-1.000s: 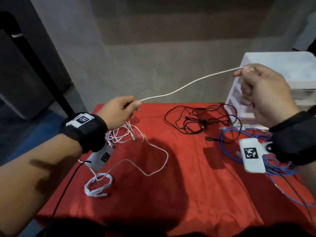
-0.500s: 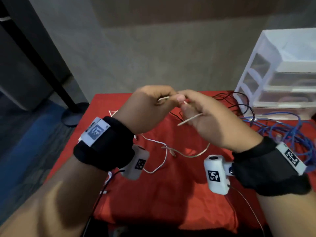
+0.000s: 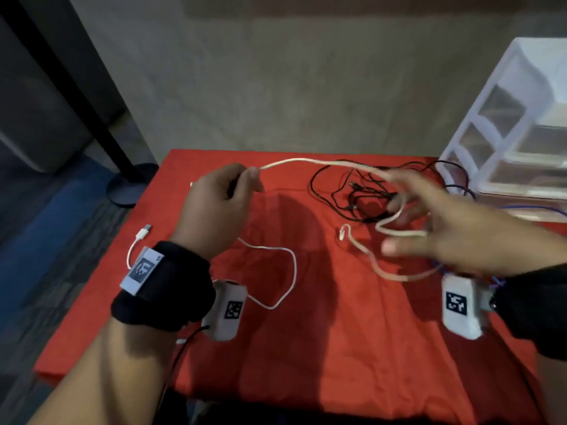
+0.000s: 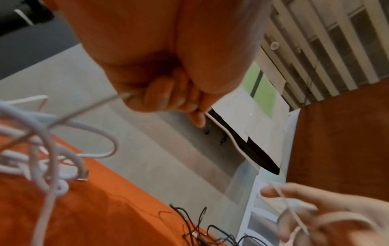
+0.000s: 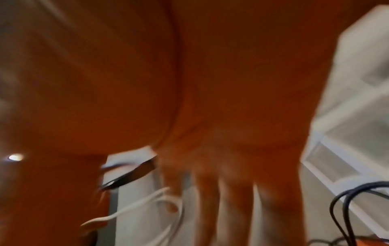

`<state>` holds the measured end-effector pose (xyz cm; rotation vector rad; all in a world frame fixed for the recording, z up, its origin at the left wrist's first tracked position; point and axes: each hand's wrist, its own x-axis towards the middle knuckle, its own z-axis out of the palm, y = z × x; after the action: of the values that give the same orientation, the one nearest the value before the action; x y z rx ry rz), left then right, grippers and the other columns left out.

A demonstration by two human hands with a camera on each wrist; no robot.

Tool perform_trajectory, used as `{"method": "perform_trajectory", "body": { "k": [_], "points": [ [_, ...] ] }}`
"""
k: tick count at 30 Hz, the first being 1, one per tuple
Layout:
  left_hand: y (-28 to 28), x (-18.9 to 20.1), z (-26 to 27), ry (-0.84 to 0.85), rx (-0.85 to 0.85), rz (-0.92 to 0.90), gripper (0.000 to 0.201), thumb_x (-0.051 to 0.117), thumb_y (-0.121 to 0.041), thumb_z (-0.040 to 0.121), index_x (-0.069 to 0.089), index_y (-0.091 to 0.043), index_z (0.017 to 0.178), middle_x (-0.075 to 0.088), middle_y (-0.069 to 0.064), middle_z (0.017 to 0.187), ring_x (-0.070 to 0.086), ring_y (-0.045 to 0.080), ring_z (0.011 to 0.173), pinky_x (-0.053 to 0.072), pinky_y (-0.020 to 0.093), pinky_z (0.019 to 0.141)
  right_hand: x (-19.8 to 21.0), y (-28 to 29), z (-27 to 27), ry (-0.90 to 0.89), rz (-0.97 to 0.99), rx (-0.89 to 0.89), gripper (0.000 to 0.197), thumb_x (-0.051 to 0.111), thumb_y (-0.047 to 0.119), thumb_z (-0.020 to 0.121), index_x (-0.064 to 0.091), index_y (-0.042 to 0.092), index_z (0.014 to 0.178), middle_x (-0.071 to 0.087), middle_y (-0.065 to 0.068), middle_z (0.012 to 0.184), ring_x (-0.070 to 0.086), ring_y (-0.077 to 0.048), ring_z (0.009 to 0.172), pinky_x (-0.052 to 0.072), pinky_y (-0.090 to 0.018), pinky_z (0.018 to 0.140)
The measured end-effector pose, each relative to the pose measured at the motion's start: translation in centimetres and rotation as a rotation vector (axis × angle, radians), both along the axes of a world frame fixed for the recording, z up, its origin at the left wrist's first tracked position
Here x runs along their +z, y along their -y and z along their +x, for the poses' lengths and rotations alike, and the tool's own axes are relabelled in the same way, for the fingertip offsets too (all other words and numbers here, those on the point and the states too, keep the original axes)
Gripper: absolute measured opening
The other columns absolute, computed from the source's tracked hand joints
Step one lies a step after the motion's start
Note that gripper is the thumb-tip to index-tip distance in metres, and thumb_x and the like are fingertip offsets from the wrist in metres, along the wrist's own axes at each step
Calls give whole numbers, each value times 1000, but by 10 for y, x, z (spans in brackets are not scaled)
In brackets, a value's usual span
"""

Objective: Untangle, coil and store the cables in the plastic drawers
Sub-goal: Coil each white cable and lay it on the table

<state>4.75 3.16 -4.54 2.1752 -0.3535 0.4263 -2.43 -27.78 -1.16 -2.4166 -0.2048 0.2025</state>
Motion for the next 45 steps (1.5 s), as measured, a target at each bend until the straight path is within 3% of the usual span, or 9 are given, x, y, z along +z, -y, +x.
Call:
{"method": "perform_trajectory", "body": {
  "k": [3, 7, 11, 18, 21, 27, 34, 38, 45],
  "points": [
    [2, 1, 1, 1, 60, -43, 32, 55, -30, 104, 70, -17, 80, 43, -10, 46, 41, 6, 45, 27, 17, 47, -7, -12, -4, -82, -39, 210, 124, 87, 60, 55, 9, 61, 151, 31, 29, 151, 35, 18, 134, 35, -14, 106],
    [26, 7, -21, -34, -223, 48, 26, 59, -33, 102, 72, -20, 84, 45, -4, 52, 39, 5, 47, 30, 24, 50, -2, -45, -4, 315, 49, 158, 86, 72, 54, 84, 28, 40, 157, 37, 20, 153, 33, 3, 144, 31, -27, 117],
    [47, 13, -40, -38, -406, 56, 29, 60, -37, 101, 71, -17, 82, 47, -4, 55, 40, 5, 50, 34, 28, 50, -3, -55, -1, 349, 35, 152, 14, 59, 29, 100, 72, 28, 107, 71, 13, 88, 66, -3, 83, 51, -28, 79],
    [16, 4, -17, -69, -226, 1, 33, 59, -34, 102, 68, -15, 77, 38, -9, 50, 35, 4, 46, 28, 21, 49, -3, 17, 13, 416, 189, -422, 22, 52, 28, 105, 72, 27, 96, 64, -4, 70, 58, -15, 64, 47, -33, 68],
    [23, 1, -19, -40, -206, -19, 30, 59, -30, 103, 67, -16, 77, 40, -11, 50, 37, 4, 47, 28, 20, 50, -10, 11, 10, 393, -246, -343, 34, 56, 43, 98, 62, 28, 128, 71, 1, 115, 59, -30, 112, 43, -42, 100],
    [47, 4, -35, -53, -277, 2, 33, 56, -34, 103, 66, -18, 77, 37, -8, 49, 35, 6, 46, 27, 20, 49, -1, -39, -5, 510, -364, -335, 121, 78, 61, 71, 2, 35, 162, 3, -1, 170, 20, -33, 146, 25, -57, 113],
    [47, 5, -37, -435, -353, -147, 45, 46, -51, 103, 53, -23, 68, 35, -6, 56, 30, 13, 50, 28, 31, 50, 8, -53, -12, 715, -346, -243, 83, 69, 49, 87, 28, 36, 158, 9, -4, 170, 13, -34, 152, 15, -50, 118],
    [52, 20, -42, -814, -557, -635, 35, 39, -34, 106, 54, -15, 79, 27, -4, 58, 16, 9, 46, 15, 23, 42, -13, -50, 2, 599, -167, -73, 22, 52, 45, 98, 69, 32, 101, 69, 18, 112, 53, -12, 127, 29, -54, 112],
    [32, 41, -34, -957, -811, -1254, 36, 32, -38, 107, 42, -21, 77, 44, -9, 68, 32, 2, 49, 27, 15, 45, -34, -34, 16, 305, 236, -194, 20, 52, 23, 106, 71, 24, 98, 54, 16, 58, 49, -2, 52, 37, -23, 55]
  ]
}}
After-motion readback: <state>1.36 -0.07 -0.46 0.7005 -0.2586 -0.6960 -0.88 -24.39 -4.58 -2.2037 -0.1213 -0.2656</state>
